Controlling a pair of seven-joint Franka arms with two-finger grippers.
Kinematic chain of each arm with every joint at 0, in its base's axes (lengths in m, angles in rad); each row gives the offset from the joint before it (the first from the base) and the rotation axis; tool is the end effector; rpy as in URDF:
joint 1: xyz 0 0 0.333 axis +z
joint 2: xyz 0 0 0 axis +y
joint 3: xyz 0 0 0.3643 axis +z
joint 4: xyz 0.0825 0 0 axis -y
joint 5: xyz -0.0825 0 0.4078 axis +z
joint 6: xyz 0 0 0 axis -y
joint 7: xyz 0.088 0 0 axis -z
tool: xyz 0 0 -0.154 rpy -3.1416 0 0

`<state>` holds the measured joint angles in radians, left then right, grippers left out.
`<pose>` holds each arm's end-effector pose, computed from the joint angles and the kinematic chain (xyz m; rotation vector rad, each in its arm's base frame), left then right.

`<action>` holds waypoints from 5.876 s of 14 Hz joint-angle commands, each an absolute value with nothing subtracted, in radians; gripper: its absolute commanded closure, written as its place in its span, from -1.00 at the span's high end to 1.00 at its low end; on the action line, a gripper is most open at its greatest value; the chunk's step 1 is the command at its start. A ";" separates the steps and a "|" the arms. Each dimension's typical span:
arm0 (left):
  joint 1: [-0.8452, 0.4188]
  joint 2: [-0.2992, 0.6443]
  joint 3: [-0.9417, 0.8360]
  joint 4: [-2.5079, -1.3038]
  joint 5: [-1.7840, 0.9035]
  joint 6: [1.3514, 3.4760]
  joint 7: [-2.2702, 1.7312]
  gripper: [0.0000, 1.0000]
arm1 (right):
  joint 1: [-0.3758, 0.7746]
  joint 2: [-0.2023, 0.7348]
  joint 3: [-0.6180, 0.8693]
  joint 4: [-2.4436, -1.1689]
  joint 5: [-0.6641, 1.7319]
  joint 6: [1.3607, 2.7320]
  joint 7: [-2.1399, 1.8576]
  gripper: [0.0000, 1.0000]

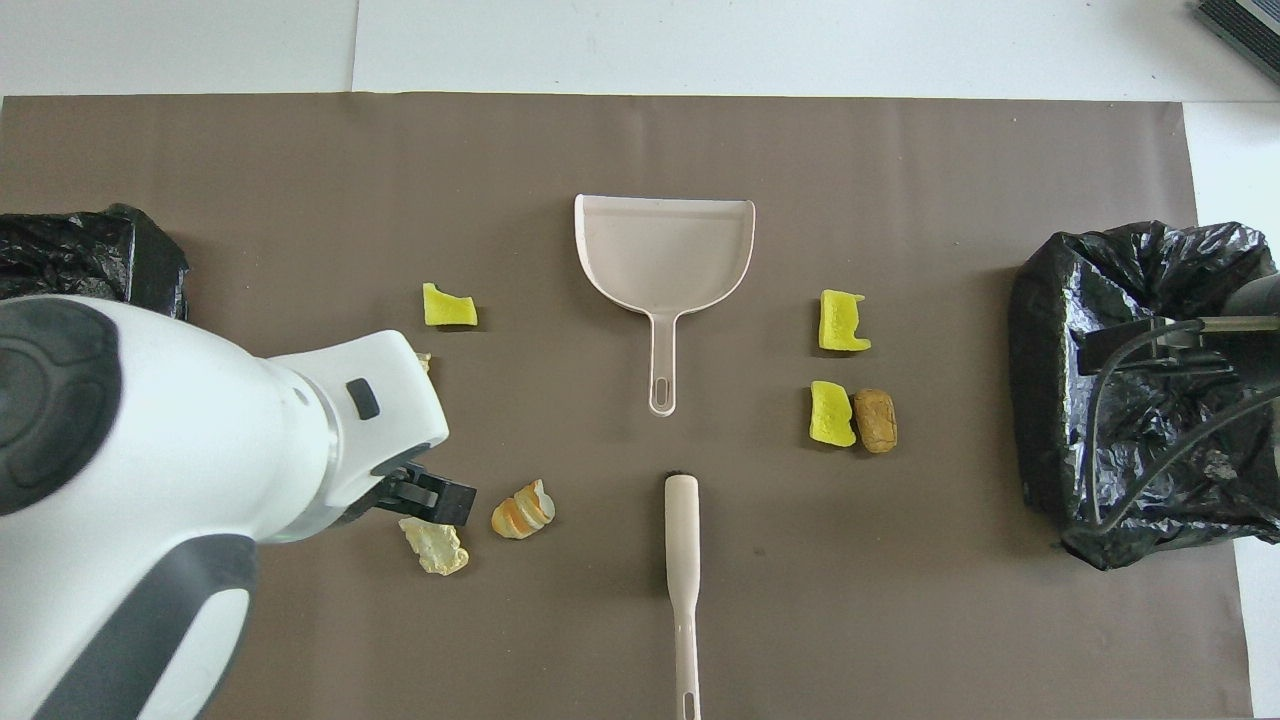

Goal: Sweep and dump trash in bin
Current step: 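Reach the left gripper to the wooden brush handle and grasp it, then lift the brush with the left gripper while the right gripper grasps the dustpan, then set the dustpan down with the right gripper while the left gripper aims the brush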

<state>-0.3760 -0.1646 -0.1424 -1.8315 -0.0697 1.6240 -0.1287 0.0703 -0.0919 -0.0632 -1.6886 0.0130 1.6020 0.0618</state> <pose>0.4417 -0.2697 0.5905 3.0540 -0.5906 -0.0884 0.5474 0.0043 0.6216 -3.1215 0.0856 -0.0070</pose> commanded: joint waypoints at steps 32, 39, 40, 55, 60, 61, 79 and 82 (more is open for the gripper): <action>-1.023 0.020 -0.121 -2.304 -0.087 2.338 -0.930 -0.12 | 0.063 -0.095 -0.058 -1.697 0.034 1.592 0.041 1.00; -0.933 -0.014 -0.114 -2.249 -0.086 2.167 -0.922 -1.00 | 0.100 -0.123 -0.046 -1.706 -0.003 1.528 0.017 1.00; -0.904 -0.021 -0.112 -2.218 -0.084 2.102 -0.920 -1.00 | 0.119 -0.120 -0.046 -1.707 -0.008 1.528 0.015 1.00; -0.223 0.001 -0.112 -2.160 0.178 2.120 -0.550 -1.00 | 0.506 0.403 -0.040 -1.594 0.095 2.046 0.586 1.00; -0.071 0.005 -0.114 -2.187 0.169 2.149 -0.081 -1.00 | 0.557 0.456 -0.040 -1.603 0.069 2.143 0.589 1.00; -0.071 0.008 -0.114 -2.190 0.169 2.149 -0.048 -1.00 | 0.558 0.459 -0.040 -1.606 0.068 2.146 0.589 1.00; -0.317 -0.048 -0.121 -2.307 0.133 2.103 -0.017 -1.00 | 0.466 0.289 -0.040 -1.672 0.052 1.921 -0.028 -1.00; -0.366 -0.063 -0.121 -2.313 0.104 2.076 -0.026 -1.00 | 0.459 0.119 -0.041 -1.826 0.037 1.876 -0.202 -1.00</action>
<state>-0.3291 -0.0242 -0.1323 -2.2821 0.1305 2.1069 -0.0172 0.4634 0.2637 -0.0497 -1.6682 0.0451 1.8664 -0.0997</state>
